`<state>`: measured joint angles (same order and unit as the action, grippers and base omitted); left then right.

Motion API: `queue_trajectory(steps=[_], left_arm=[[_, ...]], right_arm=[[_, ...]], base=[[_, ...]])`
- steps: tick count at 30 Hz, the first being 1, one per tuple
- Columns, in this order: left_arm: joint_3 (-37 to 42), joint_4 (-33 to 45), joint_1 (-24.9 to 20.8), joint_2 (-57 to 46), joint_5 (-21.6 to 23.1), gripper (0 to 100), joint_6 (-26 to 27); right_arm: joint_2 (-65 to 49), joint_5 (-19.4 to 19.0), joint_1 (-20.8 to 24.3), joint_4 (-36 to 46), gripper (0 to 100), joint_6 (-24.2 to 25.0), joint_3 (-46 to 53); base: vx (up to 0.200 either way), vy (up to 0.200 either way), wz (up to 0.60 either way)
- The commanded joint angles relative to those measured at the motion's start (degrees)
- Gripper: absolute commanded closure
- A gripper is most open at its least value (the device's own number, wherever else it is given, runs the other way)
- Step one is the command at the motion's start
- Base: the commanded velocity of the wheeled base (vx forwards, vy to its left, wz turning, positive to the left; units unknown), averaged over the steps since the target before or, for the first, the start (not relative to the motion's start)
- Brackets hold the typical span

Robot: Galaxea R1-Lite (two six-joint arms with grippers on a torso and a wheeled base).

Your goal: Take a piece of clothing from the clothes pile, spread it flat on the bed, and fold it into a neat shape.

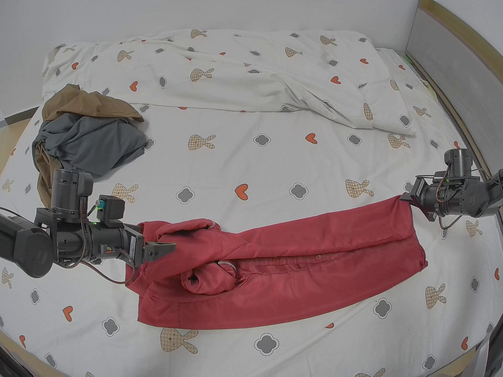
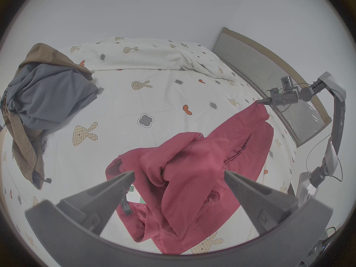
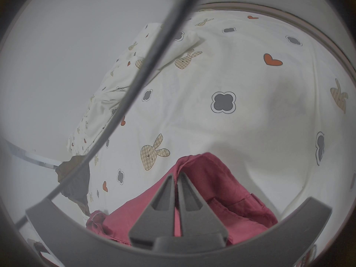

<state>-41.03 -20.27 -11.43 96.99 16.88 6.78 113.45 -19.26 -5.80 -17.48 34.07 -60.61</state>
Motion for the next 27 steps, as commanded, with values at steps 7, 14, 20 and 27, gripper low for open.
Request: queue_trajectory(steps=[7, 14, 20, 27], left_arm=[[0.3, 0.0, 0.0, 0.2, 0.0, 0, 0.0], [0.4, 0.0, 0.0, 0.6, 0.0, 0, 0.1], [0.4, 0.0, 0.0, 0.9, 0.0, 0, 0.1], [0.8, -0.1, 0.0, 0.6, 0.0, 0, 0.1]], right_arm=[[0.4, 4.0, 0.6, -0.2, 100, -8.2, -1.0], [4.3, 5.2, 1.3, -0.1, 100, -8.4, -4.8], [4.9, 5.3, 1.9, -0.2, 0, -8.9, -4.7], [2.9, 5.8, 1.4, -0.2, 0, -9.2, -4.2]], base=[[0.0, 0.0, 0.0], [0.0, 0.0, 0.0], [0.0, 0.0, 0.0], [0.0, 0.0, 0.0]])
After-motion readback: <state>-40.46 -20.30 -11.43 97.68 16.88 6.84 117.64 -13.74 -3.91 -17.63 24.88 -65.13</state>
